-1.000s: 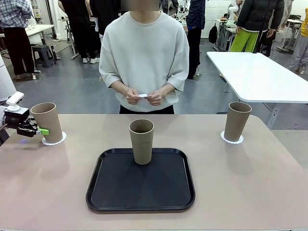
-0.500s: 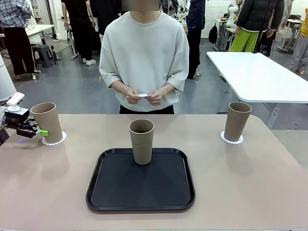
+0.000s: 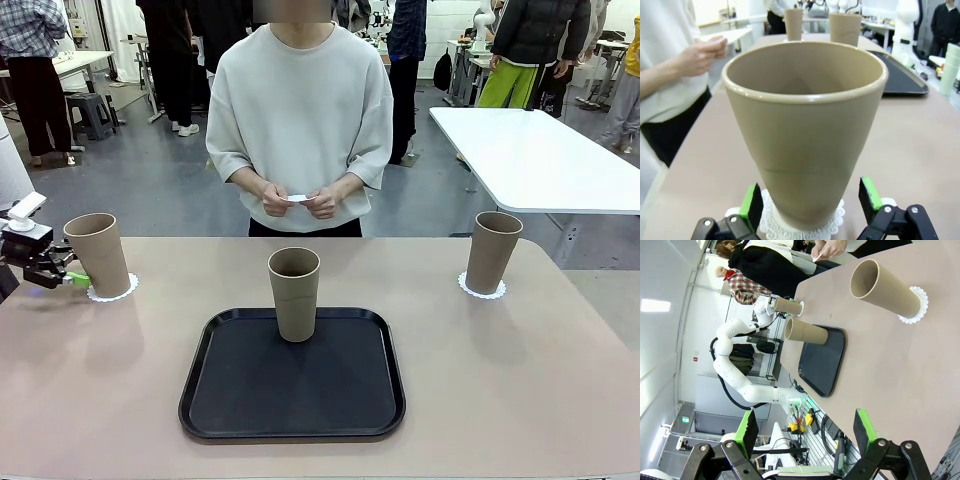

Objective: Place coasters on the table and set cups on them.
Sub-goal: Take one Reusable plastic cup from the Flat Tray and place it on a coaster set by the human.

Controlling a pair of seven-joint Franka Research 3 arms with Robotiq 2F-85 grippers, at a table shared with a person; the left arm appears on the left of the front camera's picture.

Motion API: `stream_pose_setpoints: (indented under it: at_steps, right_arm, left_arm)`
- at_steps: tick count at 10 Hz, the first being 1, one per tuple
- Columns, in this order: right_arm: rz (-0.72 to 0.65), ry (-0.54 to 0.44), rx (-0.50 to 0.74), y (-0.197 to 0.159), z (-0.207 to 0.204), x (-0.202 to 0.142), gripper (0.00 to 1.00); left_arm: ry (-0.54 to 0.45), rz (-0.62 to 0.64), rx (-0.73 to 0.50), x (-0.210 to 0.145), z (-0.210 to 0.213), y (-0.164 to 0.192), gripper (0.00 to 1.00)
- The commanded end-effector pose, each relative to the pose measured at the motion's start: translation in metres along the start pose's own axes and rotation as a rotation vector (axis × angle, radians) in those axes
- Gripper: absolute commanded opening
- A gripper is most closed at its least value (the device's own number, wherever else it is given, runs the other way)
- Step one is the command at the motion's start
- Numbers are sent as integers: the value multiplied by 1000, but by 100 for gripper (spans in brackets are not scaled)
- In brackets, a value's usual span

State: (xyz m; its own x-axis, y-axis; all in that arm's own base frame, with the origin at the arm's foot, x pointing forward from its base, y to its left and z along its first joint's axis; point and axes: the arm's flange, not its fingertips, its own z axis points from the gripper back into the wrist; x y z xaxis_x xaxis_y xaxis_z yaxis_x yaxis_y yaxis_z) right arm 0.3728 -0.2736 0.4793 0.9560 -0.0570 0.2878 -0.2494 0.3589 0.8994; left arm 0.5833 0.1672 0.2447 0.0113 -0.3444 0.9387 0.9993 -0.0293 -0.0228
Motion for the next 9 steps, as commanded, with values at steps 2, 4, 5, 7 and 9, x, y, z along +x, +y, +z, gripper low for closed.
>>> stream_pose_setpoints:
  at_steps: [2,4,5,7,9]
  right_arm:
    - [-11,2,3,1,0,0,100]
    - [-11,2,3,1,0,0,100]
    - [-11,2,3,1,0,0,100]
    - [-11,2,3,1,0,0,100]
    - [-11,2,3,1,0,0,100]
  left_arm:
    - [66,-7,4,1,18,5,100]
    - [206,-43,53,15,43,-1,100]
    - [320,-93,89,37,60,-8,100]
    - [535,-224,136,97,87,-38,100]
    - [667,-348,135,149,82,-72,100]
